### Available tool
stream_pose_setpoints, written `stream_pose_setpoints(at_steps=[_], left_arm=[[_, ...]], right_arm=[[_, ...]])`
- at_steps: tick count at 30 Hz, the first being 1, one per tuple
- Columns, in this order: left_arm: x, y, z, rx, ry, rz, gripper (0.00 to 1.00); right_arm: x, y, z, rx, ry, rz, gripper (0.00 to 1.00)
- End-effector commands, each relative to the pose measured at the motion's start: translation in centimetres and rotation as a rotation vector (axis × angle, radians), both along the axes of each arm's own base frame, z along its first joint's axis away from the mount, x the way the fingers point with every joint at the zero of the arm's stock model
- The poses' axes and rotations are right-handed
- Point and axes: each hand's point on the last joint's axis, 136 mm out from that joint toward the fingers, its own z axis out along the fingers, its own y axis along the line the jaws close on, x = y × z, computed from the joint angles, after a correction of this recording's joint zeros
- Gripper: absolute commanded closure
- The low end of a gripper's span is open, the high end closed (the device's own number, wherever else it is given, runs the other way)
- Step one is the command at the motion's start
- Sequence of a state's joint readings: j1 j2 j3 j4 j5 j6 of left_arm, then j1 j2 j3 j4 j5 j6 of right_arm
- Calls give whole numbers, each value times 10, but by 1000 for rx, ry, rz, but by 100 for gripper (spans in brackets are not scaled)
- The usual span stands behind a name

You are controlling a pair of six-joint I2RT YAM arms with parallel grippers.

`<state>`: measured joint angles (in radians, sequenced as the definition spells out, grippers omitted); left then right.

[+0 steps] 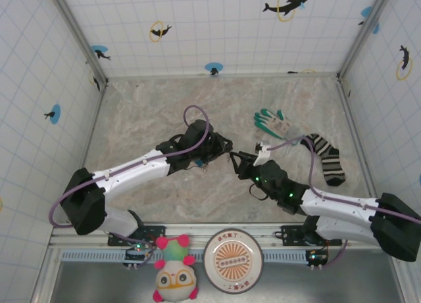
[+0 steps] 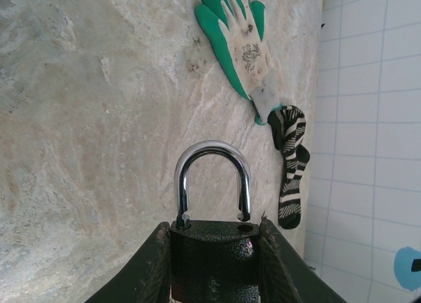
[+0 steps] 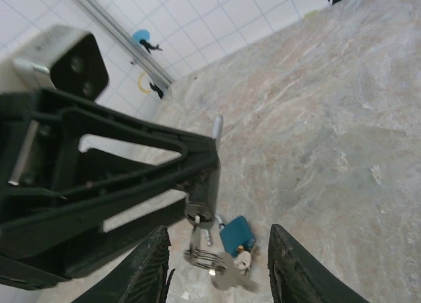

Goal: Unlock with the key

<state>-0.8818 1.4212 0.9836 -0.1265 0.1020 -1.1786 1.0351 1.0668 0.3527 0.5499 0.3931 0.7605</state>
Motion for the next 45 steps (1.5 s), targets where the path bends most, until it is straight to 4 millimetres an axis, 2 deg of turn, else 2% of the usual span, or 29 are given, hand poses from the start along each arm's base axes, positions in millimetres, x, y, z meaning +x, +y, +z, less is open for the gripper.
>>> stream_pose_setpoints(at_steps=[1, 7, 11, 17, 22, 27, 31, 34, 37, 39, 45], left_arm=[[2, -7, 12, -31, -5, -12, 100], [0, -7, 12, -31, -4, -16, 100], [0, -7, 14, -38, -5, -19, 100], [0, -9, 18, -47, -9, -23, 100], [-1, -10, 18, -54, -5, -28, 100], [0, -11, 21, -57, -11, -27, 100], [2, -9, 21, -45, -21, -24, 79], [5, -7, 24, -43, -36, -24, 55], [9, -2, 28, -35, -61, -18, 41], [11, 2, 33, -33, -84, -23, 38], [15, 19, 43, 8, -150, -61, 37]], right_arm=[[7, 16, 28, 49, -51, 10, 57], [13, 28, 33, 65, -58, 19, 58], [19, 27, 30, 56, -49, -4, 61], [28, 21, 24, 58, -33, -36, 74], [34, 16, 20, 47, -31, -63, 80], [35, 15, 17, 38, -26, -63, 95], [33, 15, 13, 26, -23, -45, 100], [30, 14, 12, 24, -20, -26, 100], [26, 12, 11, 28, -17, -7, 100], [23, 10, 11, 32, -16, 13, 100], [12, 6, 13, 54, -13, 113, 100]])
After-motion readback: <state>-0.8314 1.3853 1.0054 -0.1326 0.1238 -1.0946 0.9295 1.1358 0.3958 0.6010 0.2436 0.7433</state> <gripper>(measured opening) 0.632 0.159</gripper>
